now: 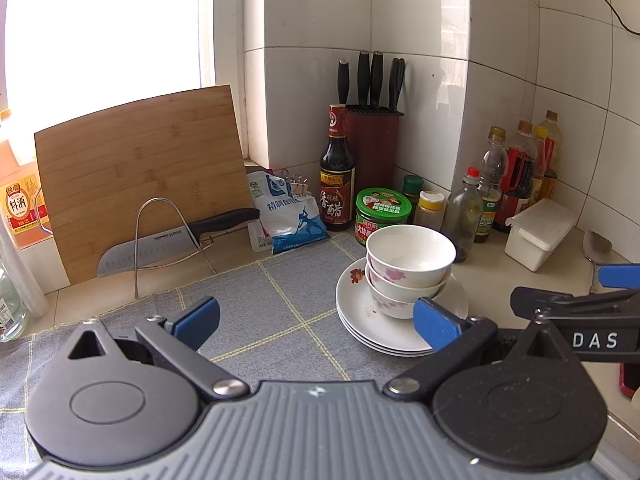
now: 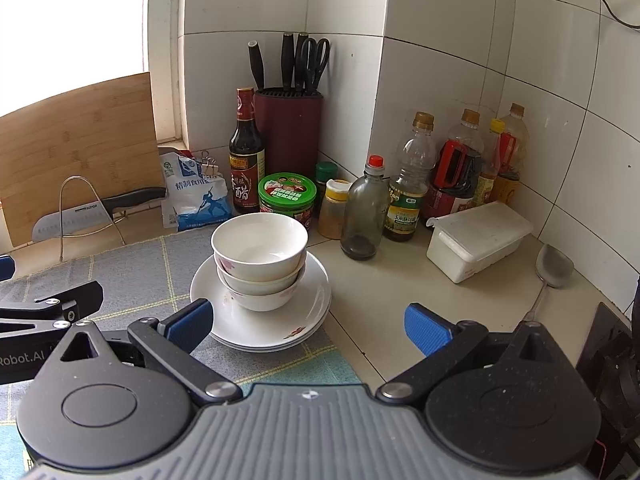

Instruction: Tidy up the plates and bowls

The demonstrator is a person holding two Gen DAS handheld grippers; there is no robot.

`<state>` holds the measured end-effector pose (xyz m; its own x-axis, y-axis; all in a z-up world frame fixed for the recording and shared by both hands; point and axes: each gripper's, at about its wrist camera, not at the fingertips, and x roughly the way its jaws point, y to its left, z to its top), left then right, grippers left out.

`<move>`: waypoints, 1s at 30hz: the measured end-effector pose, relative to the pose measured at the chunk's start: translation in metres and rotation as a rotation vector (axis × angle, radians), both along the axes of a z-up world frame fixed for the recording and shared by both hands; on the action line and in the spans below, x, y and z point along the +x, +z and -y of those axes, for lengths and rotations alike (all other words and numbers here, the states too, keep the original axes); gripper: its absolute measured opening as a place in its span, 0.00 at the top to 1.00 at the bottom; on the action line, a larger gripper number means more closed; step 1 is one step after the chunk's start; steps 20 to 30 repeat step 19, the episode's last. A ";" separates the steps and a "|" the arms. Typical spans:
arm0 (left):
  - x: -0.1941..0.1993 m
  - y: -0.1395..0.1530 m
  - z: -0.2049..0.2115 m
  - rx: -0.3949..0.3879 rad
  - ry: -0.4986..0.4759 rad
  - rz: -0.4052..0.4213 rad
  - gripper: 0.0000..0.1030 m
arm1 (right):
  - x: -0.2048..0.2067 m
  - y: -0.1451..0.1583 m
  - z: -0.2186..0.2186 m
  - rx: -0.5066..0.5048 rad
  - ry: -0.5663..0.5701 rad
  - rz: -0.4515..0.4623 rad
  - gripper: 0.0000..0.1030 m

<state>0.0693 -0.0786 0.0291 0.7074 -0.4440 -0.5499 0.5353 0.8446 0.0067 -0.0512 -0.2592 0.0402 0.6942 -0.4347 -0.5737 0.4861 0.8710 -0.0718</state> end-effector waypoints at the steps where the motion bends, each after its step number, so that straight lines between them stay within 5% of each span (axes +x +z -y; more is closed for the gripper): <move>1: 0.000 0.000 0.000 0.001 0.000 0.000 0.01 | 0.000 0.000 0.000 0.000 0.000 0.000 0.00; 30: 0.002 -0.001 -0.003 -0.002 0.002 -0.003 0.01 | 0.000 0.000 -0.001 -0.001 -0.001 -0.001 0.00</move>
